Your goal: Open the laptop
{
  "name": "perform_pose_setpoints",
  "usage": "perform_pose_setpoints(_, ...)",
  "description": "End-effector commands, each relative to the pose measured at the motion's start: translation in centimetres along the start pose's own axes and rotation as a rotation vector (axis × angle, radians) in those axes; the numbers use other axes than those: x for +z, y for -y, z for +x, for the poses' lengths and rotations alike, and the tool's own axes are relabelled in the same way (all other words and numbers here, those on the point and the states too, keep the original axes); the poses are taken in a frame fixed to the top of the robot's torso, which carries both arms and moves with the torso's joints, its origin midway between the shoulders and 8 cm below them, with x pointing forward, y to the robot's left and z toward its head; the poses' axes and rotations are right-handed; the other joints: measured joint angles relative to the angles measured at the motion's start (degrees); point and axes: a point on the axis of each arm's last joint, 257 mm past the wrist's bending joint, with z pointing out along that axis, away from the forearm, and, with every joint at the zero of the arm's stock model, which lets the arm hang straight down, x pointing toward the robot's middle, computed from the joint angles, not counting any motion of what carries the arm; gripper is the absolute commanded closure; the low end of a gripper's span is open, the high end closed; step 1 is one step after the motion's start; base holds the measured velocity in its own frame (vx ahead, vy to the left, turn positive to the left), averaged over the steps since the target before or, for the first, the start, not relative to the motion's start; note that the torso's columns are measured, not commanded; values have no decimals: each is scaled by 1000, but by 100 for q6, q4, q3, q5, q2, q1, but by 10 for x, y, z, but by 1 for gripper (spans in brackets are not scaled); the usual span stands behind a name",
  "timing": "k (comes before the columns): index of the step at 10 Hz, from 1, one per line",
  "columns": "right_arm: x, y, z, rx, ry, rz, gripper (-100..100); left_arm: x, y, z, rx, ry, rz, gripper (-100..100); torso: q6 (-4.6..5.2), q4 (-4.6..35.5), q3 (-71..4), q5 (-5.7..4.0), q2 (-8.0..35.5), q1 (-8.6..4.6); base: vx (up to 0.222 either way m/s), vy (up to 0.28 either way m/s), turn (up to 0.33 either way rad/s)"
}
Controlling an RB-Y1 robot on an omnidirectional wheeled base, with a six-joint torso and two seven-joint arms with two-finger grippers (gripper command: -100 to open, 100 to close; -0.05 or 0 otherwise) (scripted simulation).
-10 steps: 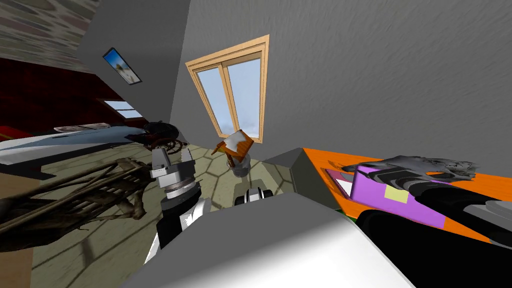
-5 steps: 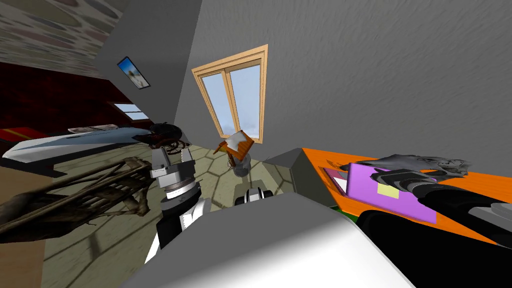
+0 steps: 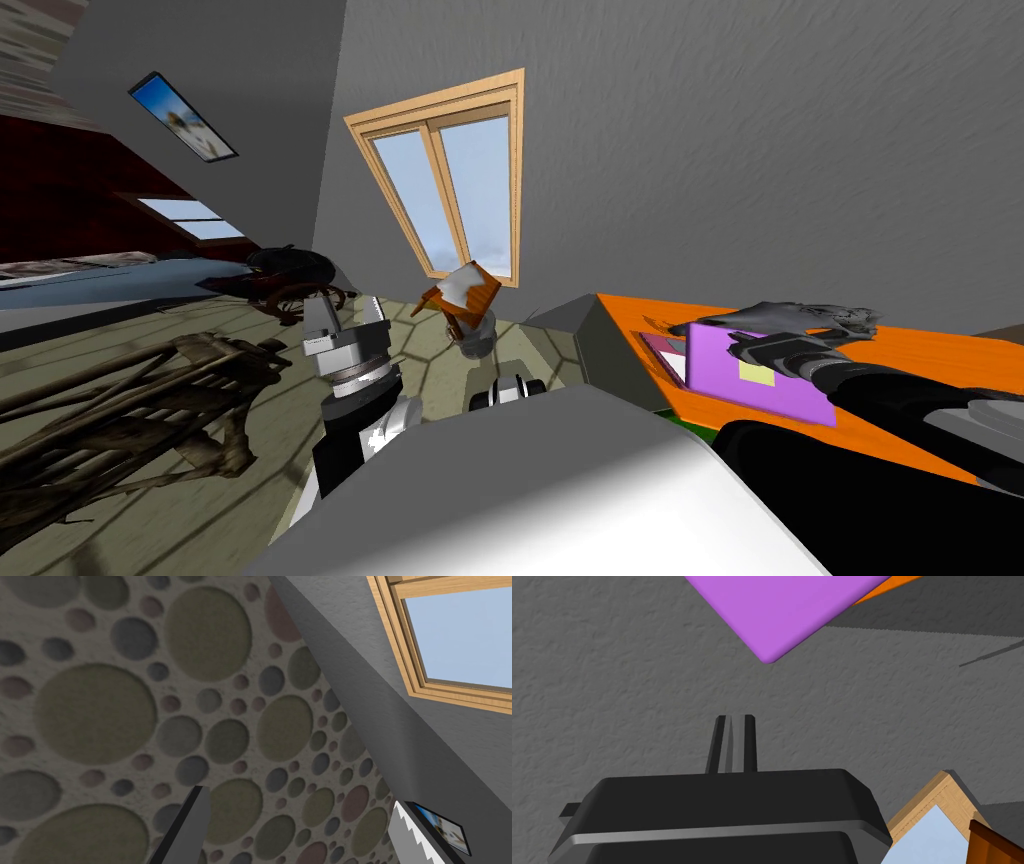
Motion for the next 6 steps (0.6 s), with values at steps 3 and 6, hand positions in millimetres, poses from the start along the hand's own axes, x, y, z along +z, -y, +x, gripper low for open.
perform_pose_setpoints(3,-4,-30,-12,-22,6,-115,-100,0,0,0,0,0,0,0,1,-7,-15,4,-22,19,25,-111,9)
perform_pose_setpoints(6,-8,-49,-17,-32,5,-185,-100,0,0,0,0,0,0,0,2,-7,-14,9,-21,31,27,-92,8)
